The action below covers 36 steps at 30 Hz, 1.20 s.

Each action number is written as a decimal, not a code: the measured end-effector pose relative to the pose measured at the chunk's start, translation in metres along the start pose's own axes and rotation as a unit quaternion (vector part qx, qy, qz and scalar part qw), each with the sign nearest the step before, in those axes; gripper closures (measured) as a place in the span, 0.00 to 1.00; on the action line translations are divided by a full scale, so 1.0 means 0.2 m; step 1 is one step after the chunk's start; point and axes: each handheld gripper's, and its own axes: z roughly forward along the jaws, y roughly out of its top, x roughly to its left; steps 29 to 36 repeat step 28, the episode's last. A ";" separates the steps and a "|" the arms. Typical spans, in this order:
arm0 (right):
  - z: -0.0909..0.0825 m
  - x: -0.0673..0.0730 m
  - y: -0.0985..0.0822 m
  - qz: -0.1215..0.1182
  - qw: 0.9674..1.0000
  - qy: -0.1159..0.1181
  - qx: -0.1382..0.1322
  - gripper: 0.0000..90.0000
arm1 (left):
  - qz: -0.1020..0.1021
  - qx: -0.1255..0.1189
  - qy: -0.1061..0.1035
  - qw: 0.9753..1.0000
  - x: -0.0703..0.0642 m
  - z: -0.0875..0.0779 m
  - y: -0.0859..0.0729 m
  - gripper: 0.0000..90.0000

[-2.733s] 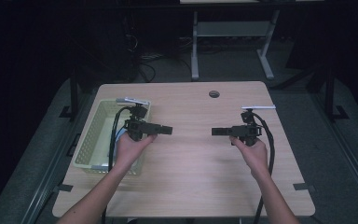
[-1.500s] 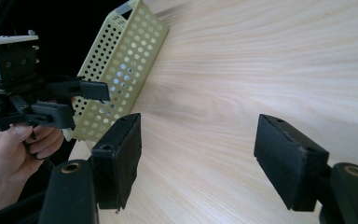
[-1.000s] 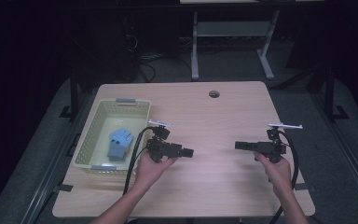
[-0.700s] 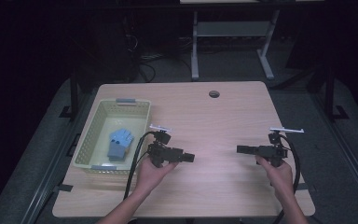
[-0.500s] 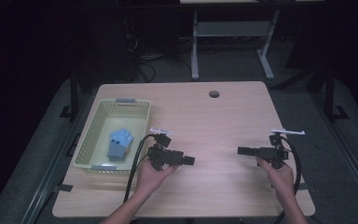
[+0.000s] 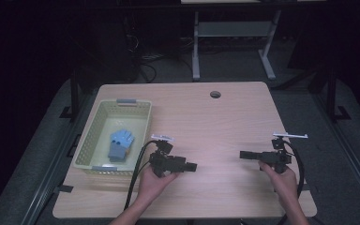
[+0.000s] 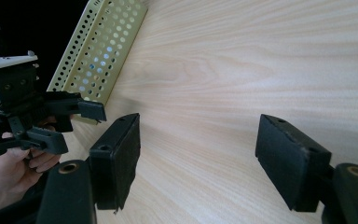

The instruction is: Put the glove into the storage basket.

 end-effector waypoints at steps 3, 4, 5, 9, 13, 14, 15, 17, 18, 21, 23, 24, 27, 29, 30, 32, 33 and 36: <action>0.00 -0.01 -0.02 0.001 1.000 -0.001 0.001 0.34 | 0.009 0.001 0.001 1.000 -0.01 0.01 -0.02 0.29; 0.00 -0.02 -0.03 0.001 1.000 0.000 -0.001 0.34 | 0.013 0.001 0.002 1.000 -0.01 0.01 -0.02 0.29; -0.01 -0.02 -0.04 0.003 1.000 0.002 0.000 0.34 | 0.014 0.001 0.001 1.000 -0.01 0.01 -0.03 0.29; -0.02 -0.03 -0.07 0.000 1.000 0.004 -0.005 0.34 | 0.015 -0.003 -0.004 1.000 -0.01 0.01 -0.06 0.29; -0.03 -0.03 -0.10 -0.001 1.000 0.007 -0.007 0.34 | 0.021 -0.005 -0.005 1.000 -0.02 0.02 -0.08 0.29; -0.04 -0.03 -0.11 -0.002 1.000 0.007 -0.008 0.34 | 0.022 -0.004 -0.005 1.000 -0.02 0.02 -0.09 0.29; -0.04 -0.03 -0.12 -0.003 1.000 0.006 -0.010 0.34 | 0.022 -0.005 -0.006 1.000 -0.03 0.02 -0.10 0.29; -0.04 -0.03 -0.14 -0.004 1.000 0.008 -0.010 0.33 | 0.024 -0.005 -0.005 1.000 -0.03 0.02 -0.11 0.29; -0.04 -0.03 -0.15 -0.006 1.000 0.008 -0.011 0.33 | 0.026 -0.006 -0.006 1.000 -0.03 0.02 -0.12 0.28; -0.04 -0.03 -0.18 -0.010 1.000 0.013 -0.014 0.33 | 0.033 -0.009 -0.004 0.999 -0.03 0.03 -0.14 0.28; -0.04 -0.02 -0.19 -0.017 1.000 0.011 -0.013 0.32 | 0.036 -0.011 -0.004 0.999 -0.03 0.03 -0.16 0.28; -0.04 -0.01 -0.19 -0.015 1.000 0.012 -0.015 0.32 | 0.038 -0.012 -0.005 0.999 -0.03 0.03 -0.16 0.28; -0.04 -0.01 -0.22 -0.019 0.999 0.018 -0.020 0.32 | 0.044 -0.006 -0.006 0.999 -0.04 0.03 -0.18 0.28; -0.04 -0.02 -0.23 -0.019 0.999 0.022 -0.020 0.32 | 0.048 -0.007 -0.003 0.999 -0.05 0.03 -0.19 0.28; -0.04 -0.02 -0.23 -0.019 0.999 0.022 -0.020 0.32 | 0.048 -0.007 -0.003 0.999 -0.05 0.03 -0.19 0.28; -0.04 -0.02 -0.23 -0.019 0.999 0.022 -0.020 0.32 | 0.048 -0.007 -0.003 0.999 -0.05 0.03 -0.19 0.28; -0.04 -0.02 -0.23 -0.019 0.999 0.022 -0.020 0.32 | 0.048 -0.007 -0.003 0.999 -0.05 0.03 -0.19 0.28; -0.04 -0.02 -0.23 -0.019 0.999 0.022 -0.020 0.32 | 0.048 -0.007 -0.003 0.999 -0.05 0.03 -0.19 0.28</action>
